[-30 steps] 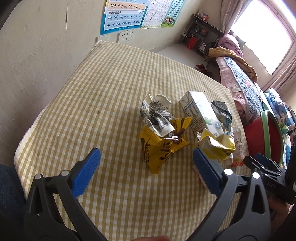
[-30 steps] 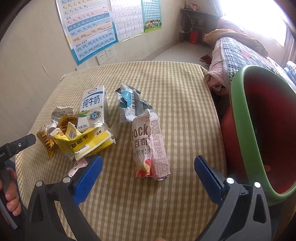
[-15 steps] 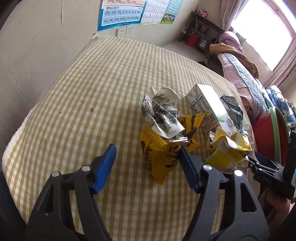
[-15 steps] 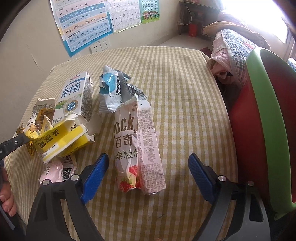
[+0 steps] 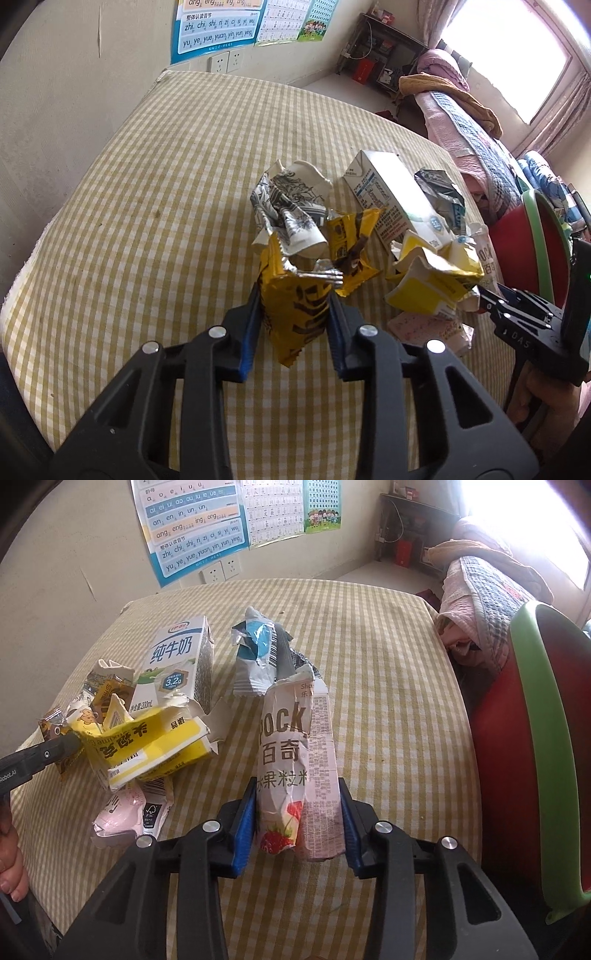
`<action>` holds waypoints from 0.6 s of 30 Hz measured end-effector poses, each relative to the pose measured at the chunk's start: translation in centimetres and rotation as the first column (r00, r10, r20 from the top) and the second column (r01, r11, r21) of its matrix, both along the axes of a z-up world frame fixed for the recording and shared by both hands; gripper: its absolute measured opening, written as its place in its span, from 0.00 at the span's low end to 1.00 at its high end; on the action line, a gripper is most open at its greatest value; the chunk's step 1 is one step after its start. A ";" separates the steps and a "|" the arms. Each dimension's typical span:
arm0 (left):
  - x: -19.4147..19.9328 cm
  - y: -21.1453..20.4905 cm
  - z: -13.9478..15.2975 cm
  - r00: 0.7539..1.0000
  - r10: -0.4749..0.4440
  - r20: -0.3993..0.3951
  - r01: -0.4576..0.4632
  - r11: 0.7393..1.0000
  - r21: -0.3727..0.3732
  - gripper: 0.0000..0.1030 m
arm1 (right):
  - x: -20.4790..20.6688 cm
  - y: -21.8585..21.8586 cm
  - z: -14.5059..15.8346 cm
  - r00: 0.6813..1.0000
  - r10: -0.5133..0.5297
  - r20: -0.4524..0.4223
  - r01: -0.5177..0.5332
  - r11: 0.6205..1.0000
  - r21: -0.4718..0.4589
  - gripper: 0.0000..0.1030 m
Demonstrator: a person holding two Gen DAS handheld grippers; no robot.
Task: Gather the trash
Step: 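Carry the white snack bag and yellow wrapper over the red bucket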
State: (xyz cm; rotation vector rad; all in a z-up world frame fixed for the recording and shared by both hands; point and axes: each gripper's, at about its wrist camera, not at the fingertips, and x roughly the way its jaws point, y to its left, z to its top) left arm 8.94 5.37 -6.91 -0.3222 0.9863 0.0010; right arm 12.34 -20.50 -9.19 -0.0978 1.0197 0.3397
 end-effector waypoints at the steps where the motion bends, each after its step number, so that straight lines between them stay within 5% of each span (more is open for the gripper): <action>1: -0.1 -0.1 0.3 1.000 -0.005 0.009 0.005 1.000 0.003 0.30 | -0.1 -0.1 0.3 1.000 -0.003 0.005 0.003 1.000 0.006 0.37; 18: -3.3 -3.9 5.8 0.986 -0.096 0.133 0.091 0.995 0.047 0.30 | -3.1 -2.4 6.3 0.978 -0.088 0.188 0.075 0.994 0.078 0.37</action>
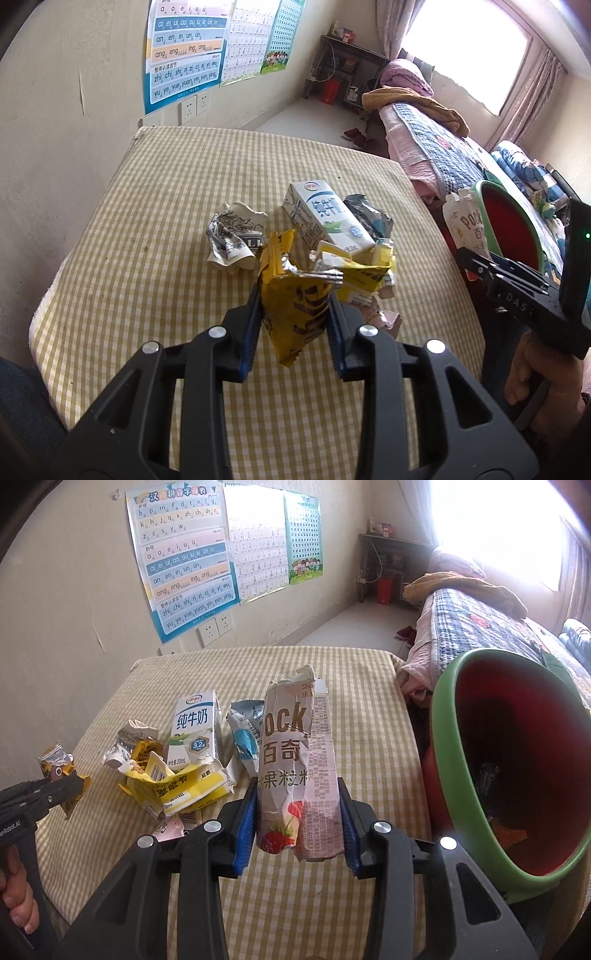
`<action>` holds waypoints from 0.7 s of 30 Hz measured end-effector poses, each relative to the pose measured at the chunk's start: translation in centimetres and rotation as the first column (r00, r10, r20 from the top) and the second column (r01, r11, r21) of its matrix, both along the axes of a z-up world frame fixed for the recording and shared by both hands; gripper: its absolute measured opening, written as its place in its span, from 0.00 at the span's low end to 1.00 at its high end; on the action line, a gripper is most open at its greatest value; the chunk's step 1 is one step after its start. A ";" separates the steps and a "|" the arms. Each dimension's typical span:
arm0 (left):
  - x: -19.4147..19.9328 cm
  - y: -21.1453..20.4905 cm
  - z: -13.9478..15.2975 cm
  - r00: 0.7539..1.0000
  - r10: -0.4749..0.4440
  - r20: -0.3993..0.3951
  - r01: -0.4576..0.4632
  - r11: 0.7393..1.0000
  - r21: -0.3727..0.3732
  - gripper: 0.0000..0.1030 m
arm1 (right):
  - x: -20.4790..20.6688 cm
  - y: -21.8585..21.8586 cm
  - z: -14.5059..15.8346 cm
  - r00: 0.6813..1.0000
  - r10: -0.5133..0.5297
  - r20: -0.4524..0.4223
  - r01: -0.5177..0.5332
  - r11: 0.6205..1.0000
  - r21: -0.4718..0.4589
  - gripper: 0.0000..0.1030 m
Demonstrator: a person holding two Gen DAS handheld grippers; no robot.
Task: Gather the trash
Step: 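Carry the white snack bag and yellow wrapper over the red bucket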
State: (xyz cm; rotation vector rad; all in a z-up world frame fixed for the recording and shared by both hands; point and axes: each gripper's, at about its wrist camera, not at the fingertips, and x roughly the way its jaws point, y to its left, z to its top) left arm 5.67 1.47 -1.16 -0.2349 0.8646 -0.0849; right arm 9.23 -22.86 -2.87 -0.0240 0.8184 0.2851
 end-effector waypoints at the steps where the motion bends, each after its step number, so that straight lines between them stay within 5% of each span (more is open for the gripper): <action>1: 0.0 -0.4 0.3 1.000 -0.011 0.007 0.011 1.000 0.000 0.30 | -0.2 -0.3 0.5 1.000 -0.015 0.021 0.015 1.000 0.000 0.37; 8: 0.5 -2.4 2.5 0.998 -0.047 0.031 0.048 0.998 -0.036 0.30 | -0.6 -2.8 2.8 0.987 -0.109 0.122 0.106 0.994 0.030 0.37; 21: 4.5 -10.2 6.9 0.980 -0.175 0.090 0.179 0.983 -0.040 0.30 | -1.8 -9.6 5.4 0.952 -0.266 0.150 0.243 0.958 0.154 0.37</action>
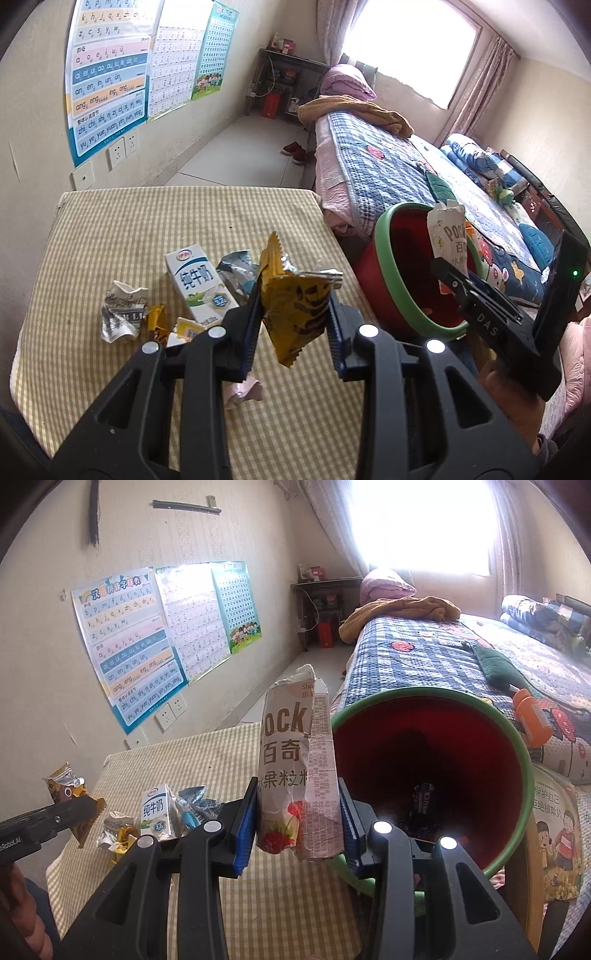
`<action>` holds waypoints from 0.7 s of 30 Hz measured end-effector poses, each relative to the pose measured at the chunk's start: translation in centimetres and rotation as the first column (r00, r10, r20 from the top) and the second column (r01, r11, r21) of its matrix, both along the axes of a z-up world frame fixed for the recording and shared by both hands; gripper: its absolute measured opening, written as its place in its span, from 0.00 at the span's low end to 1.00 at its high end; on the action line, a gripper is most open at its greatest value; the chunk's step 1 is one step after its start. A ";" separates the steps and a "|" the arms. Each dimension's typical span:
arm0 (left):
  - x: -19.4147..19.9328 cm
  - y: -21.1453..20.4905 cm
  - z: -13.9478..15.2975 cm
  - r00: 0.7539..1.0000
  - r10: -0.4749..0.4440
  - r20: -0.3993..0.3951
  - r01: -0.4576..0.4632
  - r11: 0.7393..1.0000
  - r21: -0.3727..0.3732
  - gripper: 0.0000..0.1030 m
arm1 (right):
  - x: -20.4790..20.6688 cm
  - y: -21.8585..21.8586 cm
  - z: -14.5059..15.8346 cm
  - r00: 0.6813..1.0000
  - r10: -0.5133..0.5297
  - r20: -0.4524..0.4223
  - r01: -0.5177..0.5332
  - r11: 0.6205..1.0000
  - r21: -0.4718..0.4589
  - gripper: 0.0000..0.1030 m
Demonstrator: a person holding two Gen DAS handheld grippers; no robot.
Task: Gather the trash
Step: 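Carry the white snack bag and yellow wrapper over the red bucket, then open both tools over the red bucket to drop the bag and wrapper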
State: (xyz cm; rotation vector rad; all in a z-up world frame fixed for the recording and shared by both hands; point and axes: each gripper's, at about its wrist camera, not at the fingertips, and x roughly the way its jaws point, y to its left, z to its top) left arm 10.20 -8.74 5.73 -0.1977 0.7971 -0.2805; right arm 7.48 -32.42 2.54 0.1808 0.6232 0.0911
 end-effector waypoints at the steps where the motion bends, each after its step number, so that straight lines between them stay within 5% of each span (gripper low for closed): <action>1: 0.2 -0.8 0.1 1.000 -0.012 0.002 0.012 1.000 0.002 0.30 | -0.1 -0.6 0.1 1.000 -0.017 0.005 0.017 1.000 0.001 0.37; 21: 4.5 -15.1 0.1 0.965 -0.262 -0.003 0.262 0.964 0.037 0.30 | -1.3 -12.4 -1.5 0.973 -0.222 -0.067 0.226 0.971 0.075 0.37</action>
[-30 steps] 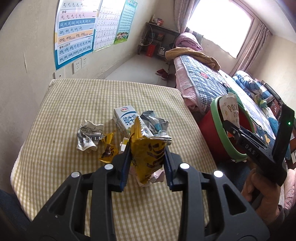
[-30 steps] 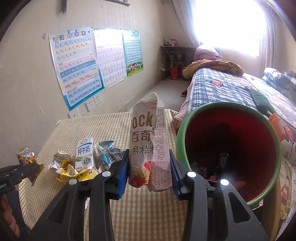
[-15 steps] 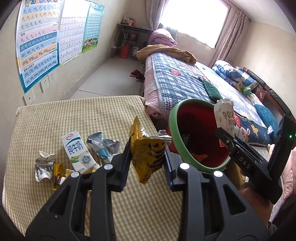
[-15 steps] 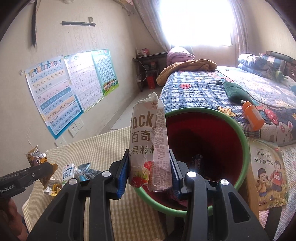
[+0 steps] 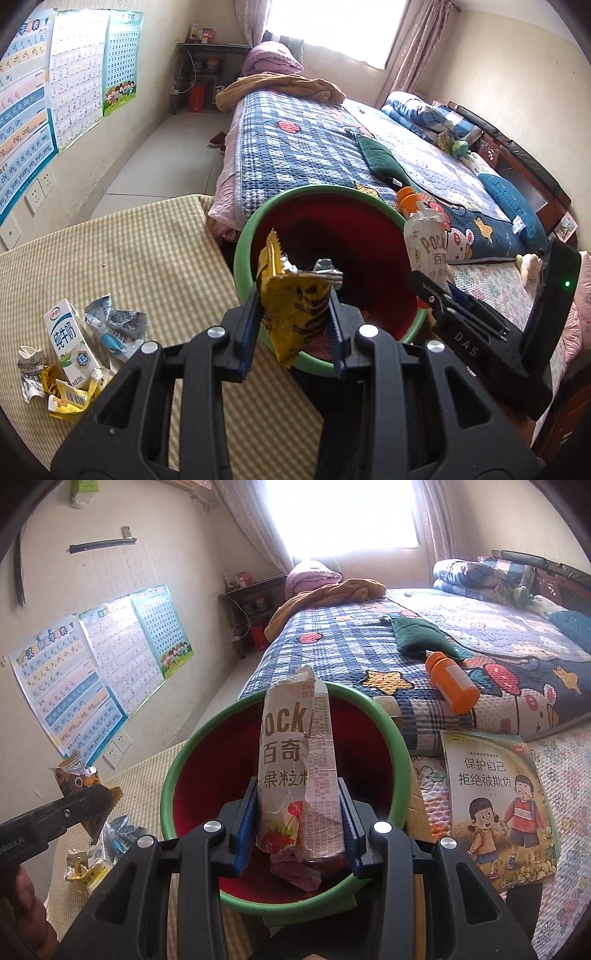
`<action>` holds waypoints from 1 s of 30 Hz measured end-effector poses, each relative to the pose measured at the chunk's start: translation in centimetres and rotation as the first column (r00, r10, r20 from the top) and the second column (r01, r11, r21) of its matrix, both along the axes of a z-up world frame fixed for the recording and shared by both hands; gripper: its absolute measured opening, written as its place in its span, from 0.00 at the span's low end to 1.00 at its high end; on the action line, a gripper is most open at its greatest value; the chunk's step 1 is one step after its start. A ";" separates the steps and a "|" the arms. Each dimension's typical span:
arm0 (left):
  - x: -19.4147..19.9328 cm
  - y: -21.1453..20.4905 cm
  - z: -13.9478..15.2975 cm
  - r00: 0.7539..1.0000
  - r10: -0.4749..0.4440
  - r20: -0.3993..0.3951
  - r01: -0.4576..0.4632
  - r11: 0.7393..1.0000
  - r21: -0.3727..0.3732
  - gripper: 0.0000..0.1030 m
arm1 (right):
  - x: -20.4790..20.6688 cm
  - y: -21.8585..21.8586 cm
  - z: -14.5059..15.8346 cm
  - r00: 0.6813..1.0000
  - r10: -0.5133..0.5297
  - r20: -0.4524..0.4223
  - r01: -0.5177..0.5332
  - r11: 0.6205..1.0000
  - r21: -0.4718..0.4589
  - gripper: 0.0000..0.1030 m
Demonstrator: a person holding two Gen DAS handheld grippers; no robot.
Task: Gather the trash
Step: 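Open both tools over the red bucket to drop the bag and wrapper, then move both open tools back over the remaining trash on the table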
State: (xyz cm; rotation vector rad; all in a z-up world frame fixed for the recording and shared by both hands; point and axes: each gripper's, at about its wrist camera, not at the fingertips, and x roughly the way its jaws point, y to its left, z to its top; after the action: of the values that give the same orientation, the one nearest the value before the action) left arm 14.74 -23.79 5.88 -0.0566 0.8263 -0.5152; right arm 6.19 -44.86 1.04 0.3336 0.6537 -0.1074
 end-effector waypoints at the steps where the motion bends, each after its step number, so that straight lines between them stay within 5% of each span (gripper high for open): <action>1: 0.3 -0.4 0.0 1.000 -0.005 0.001 0.005 1.000 0.001 0.30 | 0.1 -0.1 -0.1 1.000 0.005 -0.005 -0.005 1.000 0.005 0.37; 14: 3.8 -4.0 0.2 0.997 -0.062 -0.039 0.061 0.998 -0.011 0.32 | 1.4 -0.1 -0.8 0.998 0.038 -0.054 -0.038 0.999 -0.004 0.41; 19: 3.9 -3.7 1.1 0.999 -0.049 -0.011 0.048 0.998 -0.047 0.70 | 1.5 -0.3 -0.9 0.997 0.038 -0.071 -0.039 0.999 -0.013 0.53; 21: 3.7 -3.1 1.4 1.000 -0.028 0.000 0.028 0.998 -0.058 0.83 | 1.3 -0.3 -0.8 0.997 0.035 -0.065 -0.036 0.999 -0.018 0.78; 25: 3.2 -1.8 2.1 1.000 0.005 0.009 -0.004 0.997 -0.073 0.89 | 1.0 0.0 0.0 0.998 0.023 -0.051 -0.025 0.999 -0.034 0.94; 30: 2.4 1.1 3.0 0.999 0.051 0.018 -0.049 0.994 -0.100 0.94 | 0.9 1.3 1.1 0.998 0.038 -0.052 -0.042 0.996 -0.074 0.94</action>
State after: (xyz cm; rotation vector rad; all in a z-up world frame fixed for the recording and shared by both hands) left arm 17.14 -22.71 8.91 -0.1631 0.7766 -0.5089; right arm 7.04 -43.59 2.10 0.2458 0.7041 -0.1022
